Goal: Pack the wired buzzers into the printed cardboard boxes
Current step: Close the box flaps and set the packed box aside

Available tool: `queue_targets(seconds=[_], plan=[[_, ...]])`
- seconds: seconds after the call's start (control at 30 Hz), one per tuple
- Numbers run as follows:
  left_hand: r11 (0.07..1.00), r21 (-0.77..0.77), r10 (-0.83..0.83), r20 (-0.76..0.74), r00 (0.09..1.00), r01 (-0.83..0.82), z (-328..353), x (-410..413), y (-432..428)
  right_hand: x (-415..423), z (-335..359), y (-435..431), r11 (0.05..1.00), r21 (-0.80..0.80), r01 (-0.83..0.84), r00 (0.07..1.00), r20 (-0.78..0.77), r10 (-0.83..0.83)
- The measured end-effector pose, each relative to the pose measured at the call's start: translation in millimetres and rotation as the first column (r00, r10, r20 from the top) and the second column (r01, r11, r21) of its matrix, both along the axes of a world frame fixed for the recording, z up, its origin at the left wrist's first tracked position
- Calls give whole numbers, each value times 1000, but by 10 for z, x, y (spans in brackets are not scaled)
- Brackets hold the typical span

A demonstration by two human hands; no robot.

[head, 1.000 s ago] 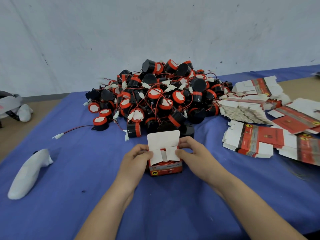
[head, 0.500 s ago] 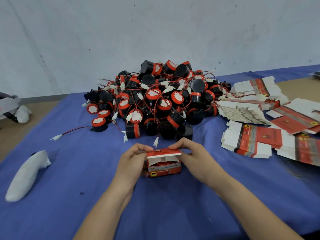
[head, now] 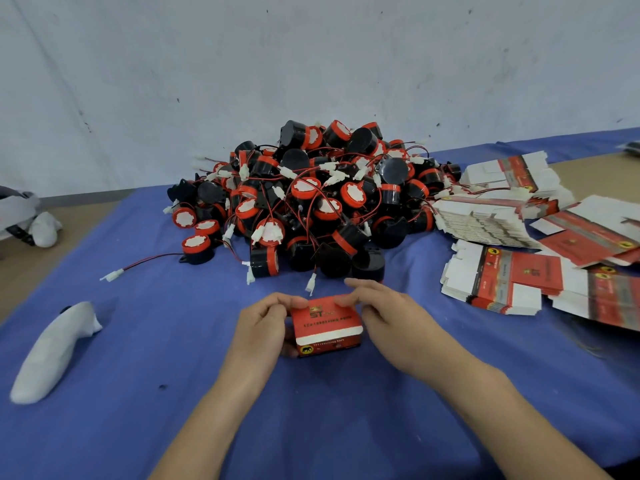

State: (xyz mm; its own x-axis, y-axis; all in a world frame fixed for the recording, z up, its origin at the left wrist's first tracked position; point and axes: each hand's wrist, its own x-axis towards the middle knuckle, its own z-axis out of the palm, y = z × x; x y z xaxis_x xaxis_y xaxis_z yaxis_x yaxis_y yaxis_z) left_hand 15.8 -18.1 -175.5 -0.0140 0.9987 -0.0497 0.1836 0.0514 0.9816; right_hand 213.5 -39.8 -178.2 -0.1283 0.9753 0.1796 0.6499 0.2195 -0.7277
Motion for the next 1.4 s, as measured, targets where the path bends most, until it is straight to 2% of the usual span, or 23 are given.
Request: queue_targets(seconds=[0.07, 0.23, 0.3, 0.4, 0.7, 1.0, 1.4], plan=[[999, 37, -22, -59, 998, 24, -8, -13, -20, -1, 13, -38, 999, 19, -35, 995, 93, 33], [965, 199, -97, -333, 938, 170, -107, -46, -48, 10, 10, -128, 995, 32, -99, 981, 174, 92], [933, 276, -108, -393, 913, 229, -116, -76, -51, 52, 8, -132, 989, 3, -145, 973, 179, 142], [903, 295, -159, -447, 880, 313, -100, -117, -75, 76, 7, -125, 982, -14, -190, 970, 149, 190], [871, 255, -283, -438, 853, 420, -87, -231, -115, 61, -30, -71, 984, 33, -175, 966, 197, 165], [825, 380, -141, -577, 805, 417, -175, -193, -99, 19, -72, -47, 980, 156, -120, 957, 280, 73], [829, 369, -176, -539, 824, 419, -156, -208, -96, 88, -59, -48, 980, 103, -171, 979, 133, 157]])
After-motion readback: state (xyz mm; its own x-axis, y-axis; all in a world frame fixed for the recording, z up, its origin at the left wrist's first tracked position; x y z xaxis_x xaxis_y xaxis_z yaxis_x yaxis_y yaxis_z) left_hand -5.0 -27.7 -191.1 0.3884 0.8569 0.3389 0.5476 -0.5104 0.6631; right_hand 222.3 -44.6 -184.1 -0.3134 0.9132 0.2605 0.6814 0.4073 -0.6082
